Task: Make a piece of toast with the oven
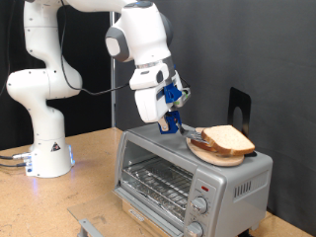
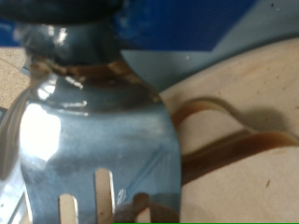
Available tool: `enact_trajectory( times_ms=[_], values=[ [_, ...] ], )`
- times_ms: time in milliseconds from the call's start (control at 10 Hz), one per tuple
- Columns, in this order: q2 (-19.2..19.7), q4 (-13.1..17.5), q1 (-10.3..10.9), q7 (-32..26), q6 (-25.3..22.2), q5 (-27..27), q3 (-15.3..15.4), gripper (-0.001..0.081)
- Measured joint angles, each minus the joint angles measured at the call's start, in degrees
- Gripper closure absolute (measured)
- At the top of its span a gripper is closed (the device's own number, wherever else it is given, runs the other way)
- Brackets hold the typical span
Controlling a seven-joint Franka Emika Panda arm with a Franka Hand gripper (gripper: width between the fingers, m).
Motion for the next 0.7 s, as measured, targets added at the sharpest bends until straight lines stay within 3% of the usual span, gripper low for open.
enact_trajectory(
  times_ms=[400, 700],
  values=[
    [1.70, 0.74, 0.03, 1.93, 3.80, -1.91, 1.13, 0.0367],
    [3.10, 0.22, 0.04, 7.08, 12.43, -7.47, 2.08, 0.0367]
  ],
)
